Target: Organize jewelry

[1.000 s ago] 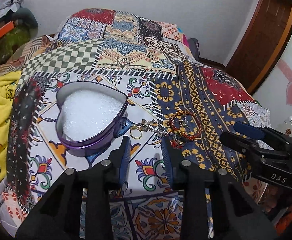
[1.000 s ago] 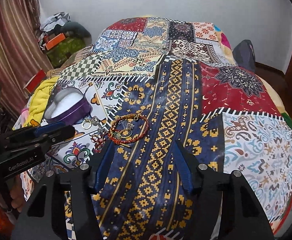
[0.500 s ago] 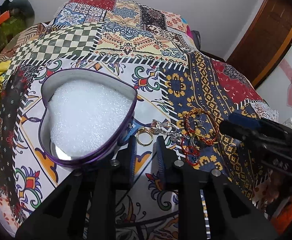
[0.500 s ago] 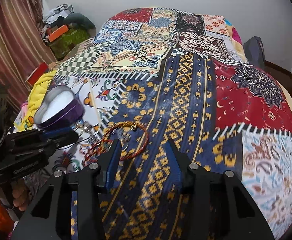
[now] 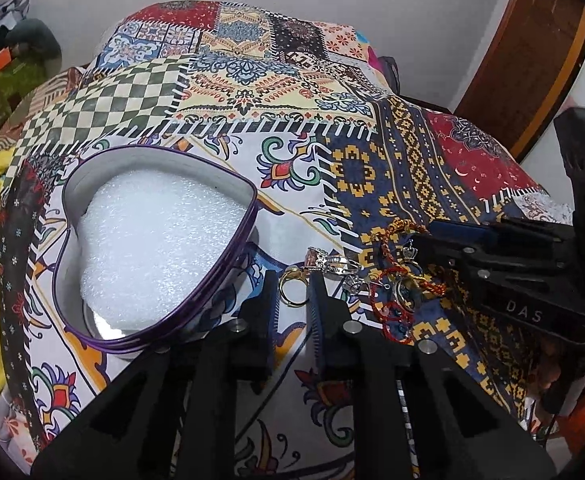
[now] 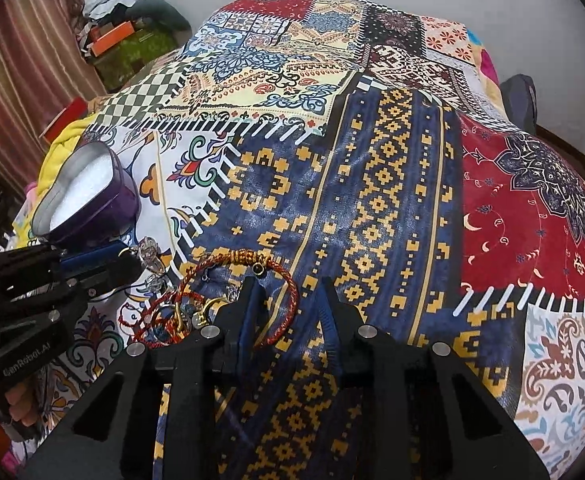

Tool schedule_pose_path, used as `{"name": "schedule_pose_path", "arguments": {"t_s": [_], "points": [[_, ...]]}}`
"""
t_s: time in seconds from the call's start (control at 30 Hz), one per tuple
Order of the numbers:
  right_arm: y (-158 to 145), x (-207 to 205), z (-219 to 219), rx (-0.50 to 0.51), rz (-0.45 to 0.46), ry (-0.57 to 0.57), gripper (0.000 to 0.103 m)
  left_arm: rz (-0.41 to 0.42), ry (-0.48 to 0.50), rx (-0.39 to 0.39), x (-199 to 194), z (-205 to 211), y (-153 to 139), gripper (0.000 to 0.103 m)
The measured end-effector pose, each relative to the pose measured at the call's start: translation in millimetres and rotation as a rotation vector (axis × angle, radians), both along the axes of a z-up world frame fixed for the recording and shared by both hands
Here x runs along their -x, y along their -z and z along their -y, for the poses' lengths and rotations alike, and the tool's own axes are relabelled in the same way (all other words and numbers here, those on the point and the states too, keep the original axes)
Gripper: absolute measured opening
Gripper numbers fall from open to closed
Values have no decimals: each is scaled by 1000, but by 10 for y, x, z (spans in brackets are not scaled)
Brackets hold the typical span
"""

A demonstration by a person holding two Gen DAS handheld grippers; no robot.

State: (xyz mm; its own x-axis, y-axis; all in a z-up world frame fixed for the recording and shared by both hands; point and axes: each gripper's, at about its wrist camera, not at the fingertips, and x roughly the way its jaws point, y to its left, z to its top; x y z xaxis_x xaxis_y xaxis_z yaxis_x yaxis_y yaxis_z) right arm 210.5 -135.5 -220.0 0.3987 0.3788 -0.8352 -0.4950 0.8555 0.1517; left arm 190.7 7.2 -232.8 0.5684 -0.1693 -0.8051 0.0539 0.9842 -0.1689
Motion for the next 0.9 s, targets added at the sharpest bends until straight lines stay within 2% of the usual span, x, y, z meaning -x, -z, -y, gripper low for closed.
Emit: {"name": "schedule_pose_path", "arguments": {"t_s": [0.07,0.13,0.23,0.33,0.47,0.9], "points": [[5,-15,8,-3,2,7,19,4,-3,-19,6,23,-3,10],[2,-26,-11,-8,1,6,12,5,-15,-36,9,31,-10,3],[-20,-16,-45,-8,5,-1,5,-5,-35,3,13,-24,-27,0],[-65,-12,-29,-21,6,2,5,-10,-54,30,37,-88,-55,0],[-179,10,3,-38,30,12,4,10,-66,25,108,-133,-149,0],[-698,233,-6,-63,154,4,4,115,-113,30,392,-310,-588,0]]}}
